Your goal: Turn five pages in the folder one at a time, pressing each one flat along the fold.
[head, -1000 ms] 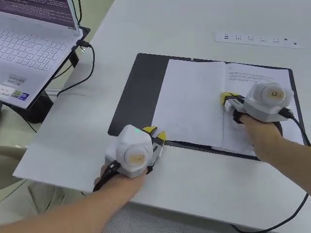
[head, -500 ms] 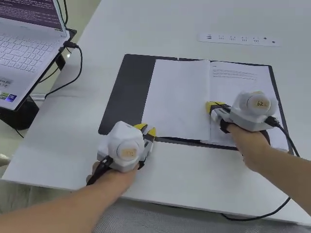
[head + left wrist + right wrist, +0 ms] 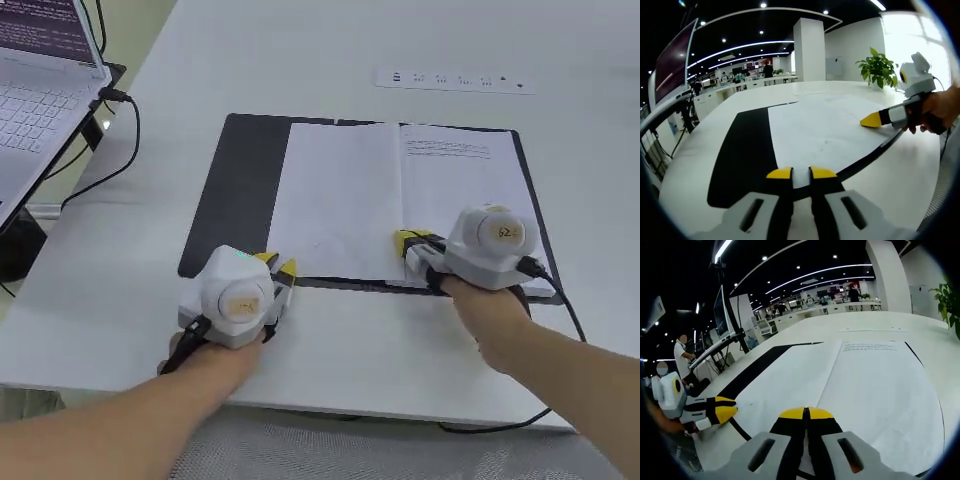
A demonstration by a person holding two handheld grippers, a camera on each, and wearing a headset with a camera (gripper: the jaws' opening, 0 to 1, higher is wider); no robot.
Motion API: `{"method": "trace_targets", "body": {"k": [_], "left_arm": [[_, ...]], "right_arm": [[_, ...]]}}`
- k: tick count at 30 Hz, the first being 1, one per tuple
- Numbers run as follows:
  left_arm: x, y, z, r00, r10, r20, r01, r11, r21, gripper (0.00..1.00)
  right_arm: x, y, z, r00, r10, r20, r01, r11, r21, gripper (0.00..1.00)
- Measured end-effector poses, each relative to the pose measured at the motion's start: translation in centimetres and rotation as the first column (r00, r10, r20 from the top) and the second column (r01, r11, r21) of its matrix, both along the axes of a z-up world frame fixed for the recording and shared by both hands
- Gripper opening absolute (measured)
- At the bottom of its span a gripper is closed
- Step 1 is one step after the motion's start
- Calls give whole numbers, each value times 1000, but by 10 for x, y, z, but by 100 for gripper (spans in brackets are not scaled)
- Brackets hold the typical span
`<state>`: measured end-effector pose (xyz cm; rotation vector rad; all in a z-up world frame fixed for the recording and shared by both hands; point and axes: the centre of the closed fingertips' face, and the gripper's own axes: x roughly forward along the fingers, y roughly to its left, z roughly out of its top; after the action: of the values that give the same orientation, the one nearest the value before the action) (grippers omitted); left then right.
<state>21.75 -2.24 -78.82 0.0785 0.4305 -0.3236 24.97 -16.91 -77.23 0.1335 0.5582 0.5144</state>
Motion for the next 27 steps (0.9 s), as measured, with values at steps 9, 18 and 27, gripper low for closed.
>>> {"method": "trace_targets", "body": {"k": [9,18,27], "left_arm": [[0,0,1,1000,1,-4,-1,1000,-1,11],[0,0,1,1000,4,-6,-3,1000,3,11],[0,0,1,1000,6,-14,-5,1000,7,11]], "right_arm": [[-23,-3,-6,999,13,-34,-13,1000,14,0],[-48,-3,-10,997,41,-66,-39,999,28,0],[-70,-6,-7,991,62,-117,-56,997,56,0]]}}
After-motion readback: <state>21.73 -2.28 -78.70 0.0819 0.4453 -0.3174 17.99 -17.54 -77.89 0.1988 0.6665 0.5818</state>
